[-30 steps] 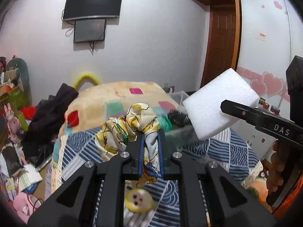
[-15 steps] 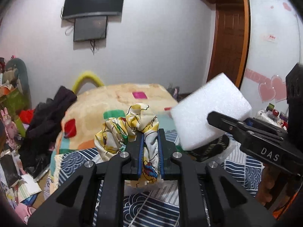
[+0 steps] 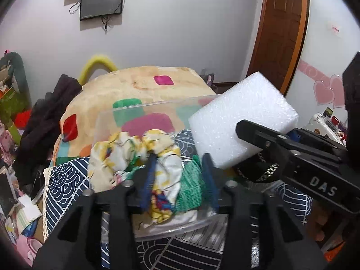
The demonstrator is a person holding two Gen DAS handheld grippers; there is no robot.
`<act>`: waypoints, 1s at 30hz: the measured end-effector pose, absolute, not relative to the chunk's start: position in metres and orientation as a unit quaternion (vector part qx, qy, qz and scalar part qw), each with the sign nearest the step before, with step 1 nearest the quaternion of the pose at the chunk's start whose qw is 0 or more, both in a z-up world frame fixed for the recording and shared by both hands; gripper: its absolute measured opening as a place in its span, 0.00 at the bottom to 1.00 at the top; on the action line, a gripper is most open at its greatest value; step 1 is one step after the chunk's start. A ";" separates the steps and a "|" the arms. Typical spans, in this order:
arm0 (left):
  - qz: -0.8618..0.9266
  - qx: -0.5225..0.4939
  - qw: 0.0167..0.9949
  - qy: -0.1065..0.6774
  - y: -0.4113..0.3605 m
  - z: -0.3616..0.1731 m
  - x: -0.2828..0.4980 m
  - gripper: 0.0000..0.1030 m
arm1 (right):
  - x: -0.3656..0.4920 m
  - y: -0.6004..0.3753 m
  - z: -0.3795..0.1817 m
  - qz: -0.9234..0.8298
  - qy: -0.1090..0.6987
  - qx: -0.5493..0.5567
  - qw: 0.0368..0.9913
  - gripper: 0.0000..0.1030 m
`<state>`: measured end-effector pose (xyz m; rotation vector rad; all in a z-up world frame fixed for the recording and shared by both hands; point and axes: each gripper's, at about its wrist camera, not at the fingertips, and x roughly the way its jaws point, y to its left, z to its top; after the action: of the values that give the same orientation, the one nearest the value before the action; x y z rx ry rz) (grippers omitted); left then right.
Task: Organize soft objects
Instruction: 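Place the foam block into the clear box with the right tool while the left tool drops the scrunchie in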
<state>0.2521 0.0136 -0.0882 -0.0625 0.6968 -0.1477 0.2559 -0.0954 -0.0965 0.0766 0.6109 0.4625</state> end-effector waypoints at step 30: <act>-0.036 -0.030 0.967 0.252 0.036 -0.029 0.131 0.98 | 0.174 -0.123 -0.055 0.178 0.204 -0.048 0.962 0.98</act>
<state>0.1313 0.0357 -0.0287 -0.0600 0.5100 -0.0736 0.1738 -0.1233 -0.0546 -0.0964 0.4137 0.3597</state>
